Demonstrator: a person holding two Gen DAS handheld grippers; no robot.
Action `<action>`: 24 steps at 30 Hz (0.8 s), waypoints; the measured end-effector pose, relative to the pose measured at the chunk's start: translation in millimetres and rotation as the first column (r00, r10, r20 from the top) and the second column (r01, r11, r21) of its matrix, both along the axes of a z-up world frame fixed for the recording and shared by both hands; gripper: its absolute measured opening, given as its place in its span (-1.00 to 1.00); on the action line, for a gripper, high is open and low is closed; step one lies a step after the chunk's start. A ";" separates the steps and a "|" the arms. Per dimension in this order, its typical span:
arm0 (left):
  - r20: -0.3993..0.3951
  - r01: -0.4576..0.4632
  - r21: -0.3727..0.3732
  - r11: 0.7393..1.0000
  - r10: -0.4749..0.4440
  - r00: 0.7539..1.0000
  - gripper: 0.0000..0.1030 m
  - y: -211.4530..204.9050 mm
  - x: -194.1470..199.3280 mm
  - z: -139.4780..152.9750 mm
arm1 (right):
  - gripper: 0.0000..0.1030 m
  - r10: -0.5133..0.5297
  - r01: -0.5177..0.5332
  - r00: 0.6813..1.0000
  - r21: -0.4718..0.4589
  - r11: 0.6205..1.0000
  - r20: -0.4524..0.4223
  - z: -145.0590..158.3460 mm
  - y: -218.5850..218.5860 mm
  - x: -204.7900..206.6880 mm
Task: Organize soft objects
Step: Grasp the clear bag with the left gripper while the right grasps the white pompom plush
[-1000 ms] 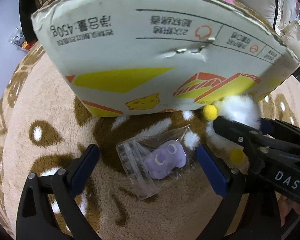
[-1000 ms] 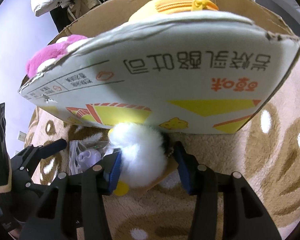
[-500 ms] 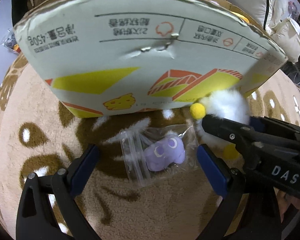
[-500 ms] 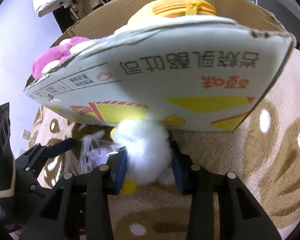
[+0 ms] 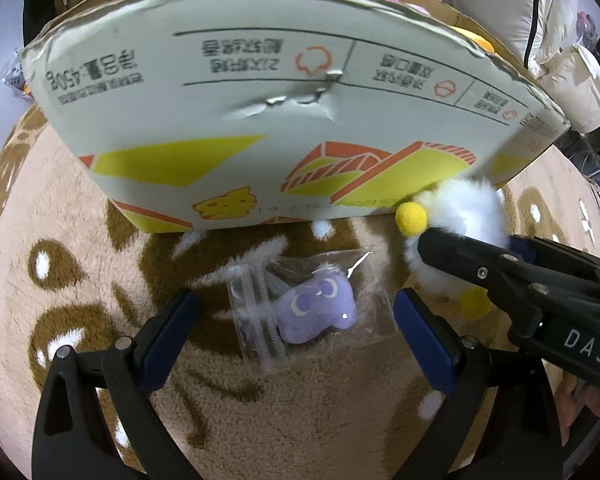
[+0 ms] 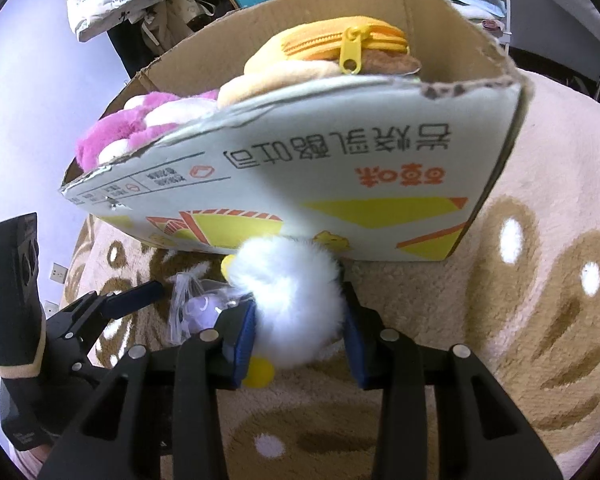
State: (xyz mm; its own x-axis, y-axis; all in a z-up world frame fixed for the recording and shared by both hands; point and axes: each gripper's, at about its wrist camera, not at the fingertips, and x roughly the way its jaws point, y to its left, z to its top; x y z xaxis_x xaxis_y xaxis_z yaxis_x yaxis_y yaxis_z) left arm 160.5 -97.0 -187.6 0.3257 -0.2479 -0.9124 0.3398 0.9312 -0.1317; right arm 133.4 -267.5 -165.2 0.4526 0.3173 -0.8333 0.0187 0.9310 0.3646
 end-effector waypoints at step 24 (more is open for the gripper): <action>0.002 -0.012 0.041 0.999 0.012 1.000 0.50 -1.2 -8.6 -14.6 | -0.20 -0.001 0.001 1.000 -0.033 0.999 -0.012 -11.3 13.4 3.2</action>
